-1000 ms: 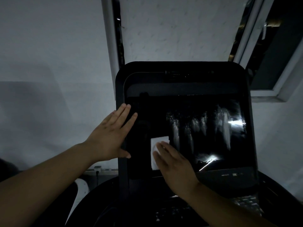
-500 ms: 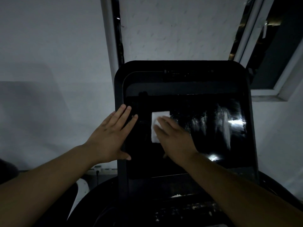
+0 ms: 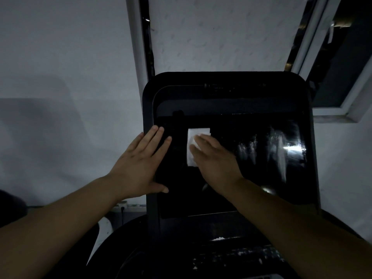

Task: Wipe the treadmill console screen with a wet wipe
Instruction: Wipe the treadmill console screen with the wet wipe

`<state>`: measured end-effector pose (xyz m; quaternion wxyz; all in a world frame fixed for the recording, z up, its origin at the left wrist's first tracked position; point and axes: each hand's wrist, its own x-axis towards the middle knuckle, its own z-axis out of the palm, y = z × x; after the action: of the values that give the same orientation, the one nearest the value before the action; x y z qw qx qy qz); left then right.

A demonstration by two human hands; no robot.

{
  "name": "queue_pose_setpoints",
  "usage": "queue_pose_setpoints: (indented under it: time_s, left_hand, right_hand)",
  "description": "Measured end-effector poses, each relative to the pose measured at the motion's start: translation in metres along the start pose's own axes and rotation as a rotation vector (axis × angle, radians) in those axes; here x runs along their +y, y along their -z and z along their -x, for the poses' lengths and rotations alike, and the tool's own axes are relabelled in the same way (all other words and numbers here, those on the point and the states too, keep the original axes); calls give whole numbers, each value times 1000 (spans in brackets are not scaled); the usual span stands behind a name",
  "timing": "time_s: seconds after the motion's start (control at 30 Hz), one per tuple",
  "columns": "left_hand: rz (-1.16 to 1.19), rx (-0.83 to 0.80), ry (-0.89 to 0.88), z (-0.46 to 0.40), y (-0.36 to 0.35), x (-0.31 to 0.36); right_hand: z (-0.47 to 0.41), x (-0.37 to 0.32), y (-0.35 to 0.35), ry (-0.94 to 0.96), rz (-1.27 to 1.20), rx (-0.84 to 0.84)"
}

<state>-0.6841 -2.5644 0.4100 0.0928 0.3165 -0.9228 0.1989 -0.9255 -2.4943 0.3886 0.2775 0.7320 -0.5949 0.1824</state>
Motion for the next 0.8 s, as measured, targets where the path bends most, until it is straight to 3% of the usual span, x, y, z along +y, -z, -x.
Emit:
queue_pose_setpoints:
  time_s: [0.37, 0.8]
  left_hand:
    - [-21, 32, 66, -8, -3, 19]
    - [-114, -32, 66, 8, -9, 18]
  right_hand:
    - [127, -27, -26, 70, -74, -41]
    - [7, 31, -5, 1, 7, 40]
